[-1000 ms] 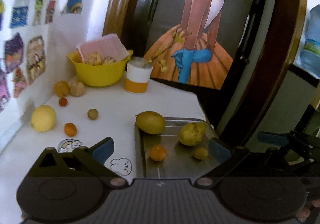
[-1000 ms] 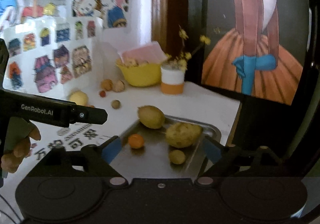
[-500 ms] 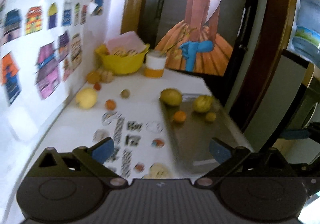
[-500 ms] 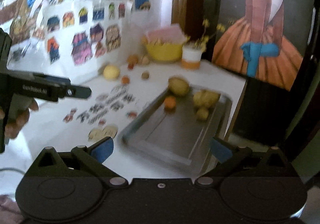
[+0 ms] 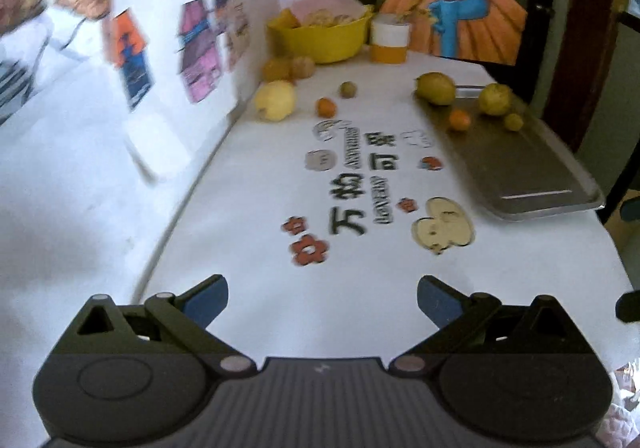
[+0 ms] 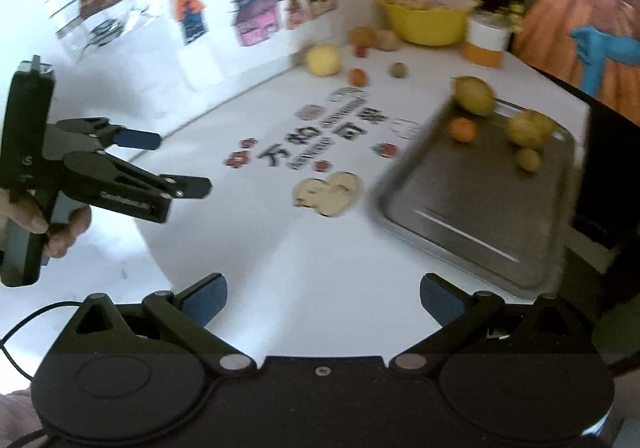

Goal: Organize fruits
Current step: 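Move both tools back toward the remaining fruits on the table, then grasp the yellow lemon with the left tool while the right tool grasps a small orange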

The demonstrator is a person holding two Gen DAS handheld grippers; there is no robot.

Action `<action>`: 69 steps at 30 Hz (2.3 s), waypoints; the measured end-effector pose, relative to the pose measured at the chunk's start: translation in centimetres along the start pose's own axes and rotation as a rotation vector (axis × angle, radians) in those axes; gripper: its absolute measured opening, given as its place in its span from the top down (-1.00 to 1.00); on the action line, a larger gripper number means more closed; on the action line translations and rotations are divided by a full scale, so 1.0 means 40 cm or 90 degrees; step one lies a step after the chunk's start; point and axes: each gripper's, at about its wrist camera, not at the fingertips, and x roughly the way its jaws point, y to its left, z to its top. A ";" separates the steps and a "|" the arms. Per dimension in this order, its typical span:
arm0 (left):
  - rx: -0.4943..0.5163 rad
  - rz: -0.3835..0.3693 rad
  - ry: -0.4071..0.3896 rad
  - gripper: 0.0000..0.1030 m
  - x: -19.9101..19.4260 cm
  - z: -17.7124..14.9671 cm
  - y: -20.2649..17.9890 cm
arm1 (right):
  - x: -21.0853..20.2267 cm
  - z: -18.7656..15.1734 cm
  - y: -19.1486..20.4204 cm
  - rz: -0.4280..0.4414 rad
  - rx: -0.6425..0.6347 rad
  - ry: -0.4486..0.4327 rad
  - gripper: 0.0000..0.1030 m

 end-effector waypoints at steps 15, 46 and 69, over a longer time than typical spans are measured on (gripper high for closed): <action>-0.035 0.048 -0.067 -0.99 0.020 0.151 0.081 | 0.062 0.209 0.048 -0.001 -0.145 -0.088 -0.99; -0.162 0.024 -0.100 -0.96 0.529 0.418 0.092 | 0.528 0.456 -0.255 -0.002 -0.082 -0.141 -0.59; -0.211 0.023 -0.073 -0.25 0.588 0.428 0.140 | 0.683 0.510 -0.219 0.015 -0.068 -0.114 0.26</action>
